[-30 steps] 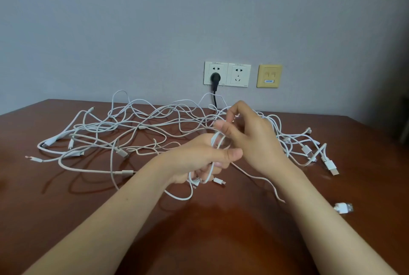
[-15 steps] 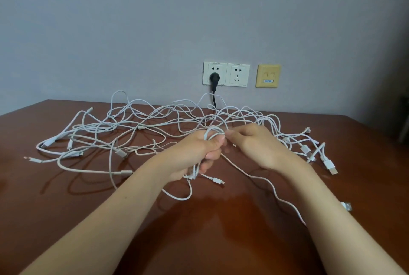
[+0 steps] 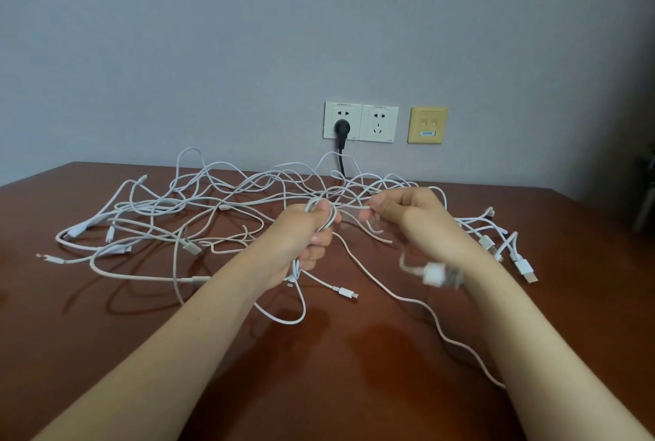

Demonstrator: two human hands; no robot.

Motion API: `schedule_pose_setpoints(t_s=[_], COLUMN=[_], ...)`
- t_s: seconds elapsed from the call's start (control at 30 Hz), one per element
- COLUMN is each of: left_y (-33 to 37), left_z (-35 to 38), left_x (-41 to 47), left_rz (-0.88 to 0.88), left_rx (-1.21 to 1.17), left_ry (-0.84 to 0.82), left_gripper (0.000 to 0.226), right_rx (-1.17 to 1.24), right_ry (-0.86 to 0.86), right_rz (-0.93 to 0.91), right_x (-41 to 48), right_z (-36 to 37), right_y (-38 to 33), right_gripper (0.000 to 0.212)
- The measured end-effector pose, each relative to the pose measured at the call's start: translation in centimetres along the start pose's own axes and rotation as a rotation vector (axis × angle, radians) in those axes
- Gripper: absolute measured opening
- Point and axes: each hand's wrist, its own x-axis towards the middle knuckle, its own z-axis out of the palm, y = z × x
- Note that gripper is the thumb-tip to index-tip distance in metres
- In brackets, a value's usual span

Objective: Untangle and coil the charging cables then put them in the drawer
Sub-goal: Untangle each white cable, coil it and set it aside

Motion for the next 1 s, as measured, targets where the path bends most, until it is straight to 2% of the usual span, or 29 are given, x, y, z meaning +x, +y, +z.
schedule_pose_setpoints(t_s=[0.17,0.23,0.37,0.47,0.53,0.7,0.77,0.9,1.0], left_y=[-0.2,-0.2,-0.1,-0.3,-0.3,-0.8,-1.1,-0.9,-0.2], left_z=[0.6,1.0,1.4,1.4,1.5,2.3,2.3,1.6,1.3], left_x=[-0.3,-0.5,-0.6,-0.4,-0.4,-0.2,-0.1,0.0,-0.1], left_rz=[0.039,0.064,0.121,0.127,0.166,0.339,0.321,0.253,0.191], left_rx=[0.13,0.209,0.337,0.369,0.388,0.552,0.543,0.442,0.284], left_ry=[-0.093,-0.151,-0.171,-0.139,-0.157,-0.15,-0.135,-0.182,-0.285], left_gripper=[0.022,0.024,0.021,0.025,0.027,0.029,0.027,0.04,0.006], right_rx=[-0.28,-0.234,-0.234,-0.562,-0.675,-0.609,-0.453,-0.275,-0.198], right_ry=[0.006,0.033,0.053,0.087,0.159,0.257,0.27,0.355,0.412], right_rz=[0.007,-0.002,-0.087,-0.211,-0.256,-0.246,-0.225,-0.171,-0.131], right_x=[0.8,1.0,0.5,-0.2,-0.2,0.0,0.3,0.7,0.8], right_z=[1.0,1.6,2.0,2.4,2.7,3.1,3.5,3.3,2.5], right_y=[1.6,1.9,1.4,1.3,1.2,1.6,1.8,1.7,1.8], right_gripper=[0.033,0.027,0.03,0.031,0.035,0.051,0.05,0.042,0.038])
